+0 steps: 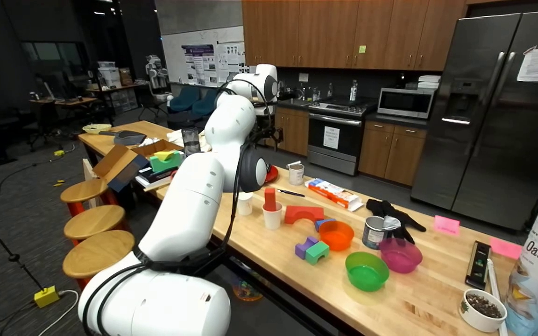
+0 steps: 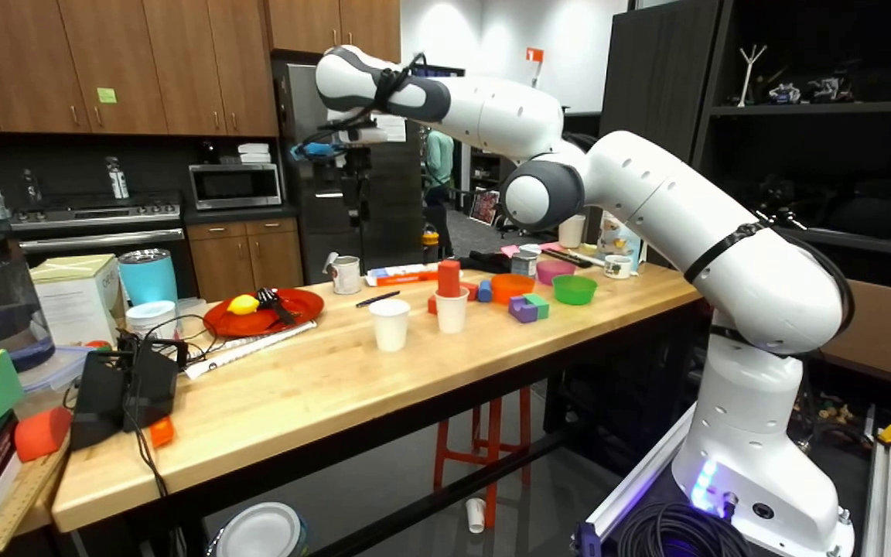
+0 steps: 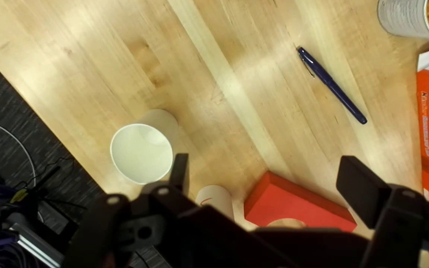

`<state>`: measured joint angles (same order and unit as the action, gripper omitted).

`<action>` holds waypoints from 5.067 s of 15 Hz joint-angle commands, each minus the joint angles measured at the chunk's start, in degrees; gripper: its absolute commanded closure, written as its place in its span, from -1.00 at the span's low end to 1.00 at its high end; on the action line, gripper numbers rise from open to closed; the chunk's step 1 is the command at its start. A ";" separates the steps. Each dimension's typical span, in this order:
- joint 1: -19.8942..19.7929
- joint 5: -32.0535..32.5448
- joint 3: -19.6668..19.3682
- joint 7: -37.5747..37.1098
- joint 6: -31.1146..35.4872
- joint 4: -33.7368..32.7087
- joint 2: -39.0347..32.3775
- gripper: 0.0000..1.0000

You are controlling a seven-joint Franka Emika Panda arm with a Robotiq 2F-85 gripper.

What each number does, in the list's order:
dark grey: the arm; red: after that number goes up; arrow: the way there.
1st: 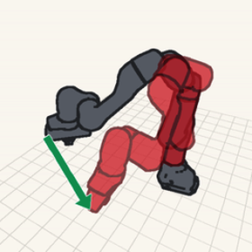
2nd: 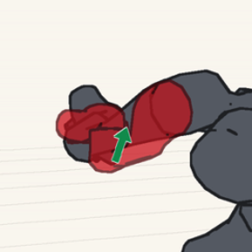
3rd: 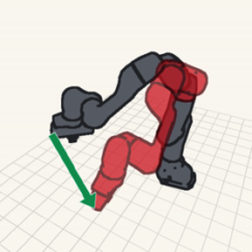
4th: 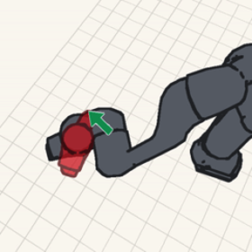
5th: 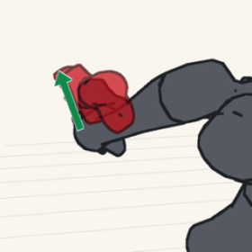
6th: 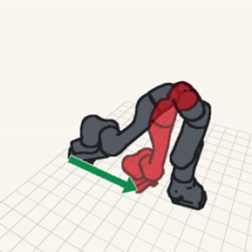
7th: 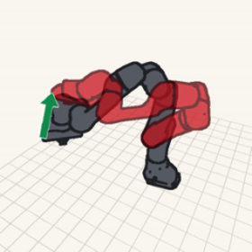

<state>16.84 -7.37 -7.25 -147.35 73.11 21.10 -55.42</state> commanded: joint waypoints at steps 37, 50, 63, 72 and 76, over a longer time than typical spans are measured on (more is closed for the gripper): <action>67.80 -65.04 -86.13 -1.51 12.12 80.53 -15.26 -1.00; 67.32 -69.40 -92.14 -1.55 6.57 83.50 -26.54 -1.00; 67.32 -69.40 -92.25 -1.55 6.54 83.50 -26.84 -1.00; 68.88 -67.10 -93.72 -1.61 9.70 89.37 -28.73 -1.00; 69.93 -65.17 -93.82 -2.48 14.13 91.63 -29.06 -1.00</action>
<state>84.59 -74.00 -100.21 -148.73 83.86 109.97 -84.48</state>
